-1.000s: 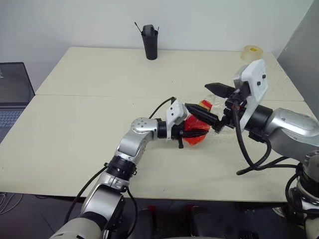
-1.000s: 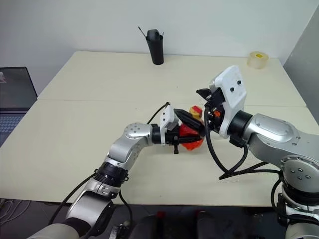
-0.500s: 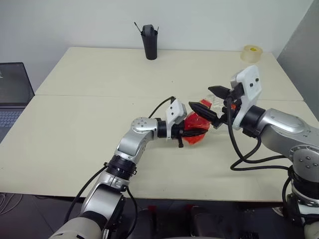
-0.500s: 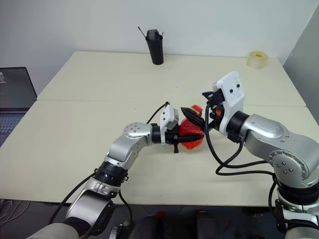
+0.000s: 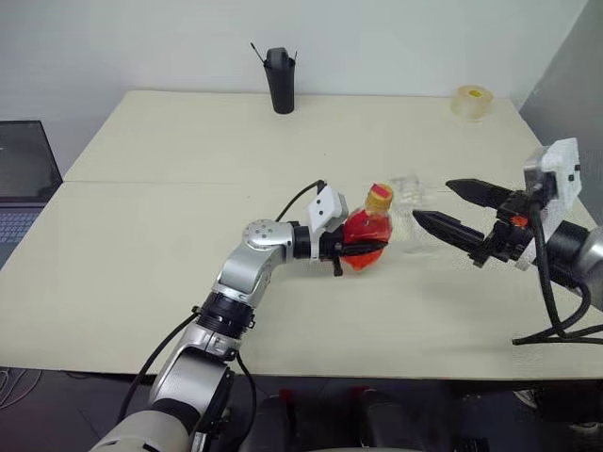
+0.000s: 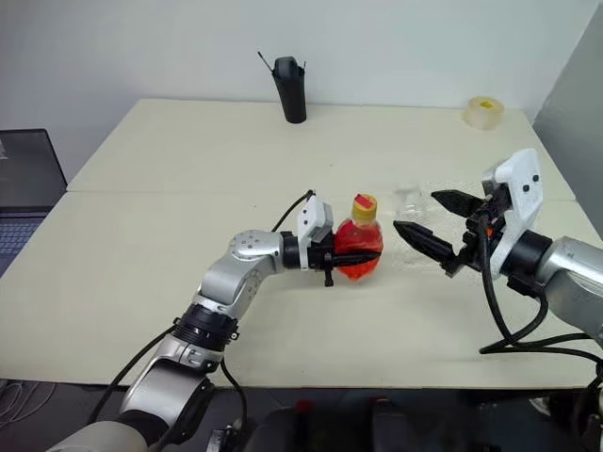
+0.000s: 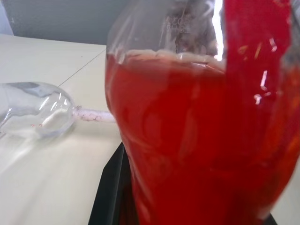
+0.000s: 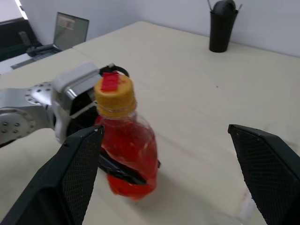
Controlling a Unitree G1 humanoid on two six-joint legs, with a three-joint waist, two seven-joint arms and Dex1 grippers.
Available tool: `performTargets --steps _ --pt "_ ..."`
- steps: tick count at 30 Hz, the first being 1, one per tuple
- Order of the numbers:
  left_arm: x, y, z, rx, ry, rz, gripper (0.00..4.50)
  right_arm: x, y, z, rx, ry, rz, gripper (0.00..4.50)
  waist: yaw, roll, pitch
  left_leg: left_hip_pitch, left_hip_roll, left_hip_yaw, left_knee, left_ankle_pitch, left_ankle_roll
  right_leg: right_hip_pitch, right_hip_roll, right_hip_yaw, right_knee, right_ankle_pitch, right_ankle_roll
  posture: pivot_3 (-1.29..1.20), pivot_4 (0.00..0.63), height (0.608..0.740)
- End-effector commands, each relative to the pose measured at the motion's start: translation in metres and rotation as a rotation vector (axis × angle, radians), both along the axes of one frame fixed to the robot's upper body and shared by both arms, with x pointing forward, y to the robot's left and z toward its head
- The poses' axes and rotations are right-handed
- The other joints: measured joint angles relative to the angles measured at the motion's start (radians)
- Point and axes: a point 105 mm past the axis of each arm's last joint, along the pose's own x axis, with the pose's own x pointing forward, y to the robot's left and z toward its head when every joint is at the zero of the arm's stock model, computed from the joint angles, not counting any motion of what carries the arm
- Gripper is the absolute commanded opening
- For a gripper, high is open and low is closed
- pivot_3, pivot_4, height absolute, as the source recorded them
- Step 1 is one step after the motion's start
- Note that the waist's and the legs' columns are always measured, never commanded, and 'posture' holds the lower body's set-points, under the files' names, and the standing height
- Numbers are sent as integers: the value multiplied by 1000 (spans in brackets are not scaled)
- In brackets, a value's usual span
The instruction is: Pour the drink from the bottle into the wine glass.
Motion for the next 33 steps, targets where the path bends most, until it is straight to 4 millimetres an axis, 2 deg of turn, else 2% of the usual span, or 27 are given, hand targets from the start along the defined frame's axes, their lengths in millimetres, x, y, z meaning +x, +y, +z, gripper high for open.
performTargets --steps 1,5,21,27,33 --pt "0 -2 19 -40 -70 -15 924 -10 32 8 19 -33 146 4500 -1 0 0 1 0 0 0 0 0 0 0 1 0 0 0 0 150 740" --pt "0 -2 19 -42 -72 -11 924 5 50 12 41 -57 128 4500 1 0 0 0 0 0 0 0 0 0 0 0 0 0 0 0 150 740" --pt "-1 -1 18 -42 -72 -2 923 42 63 14 51 -95 81 4500 5 0 0 -1 0 -2 0 0 -1 0 -1 -2 -1 0 0 0 150 740" --pt "-2 -1 18 -44 -72 -1 923 52 57 14 58 -109 34 4500 5 0 0 -1 0 -2 0 0 -1 0 -2 -2 -1 0 0 0 150 740" --pt "-2 0 18 -45 -74 3 923 46 40 16 22 -116 16 4500 5 0 0 -1 0 -1 0 0 0 0 -2 -2 -1 0 0 0 150 740"
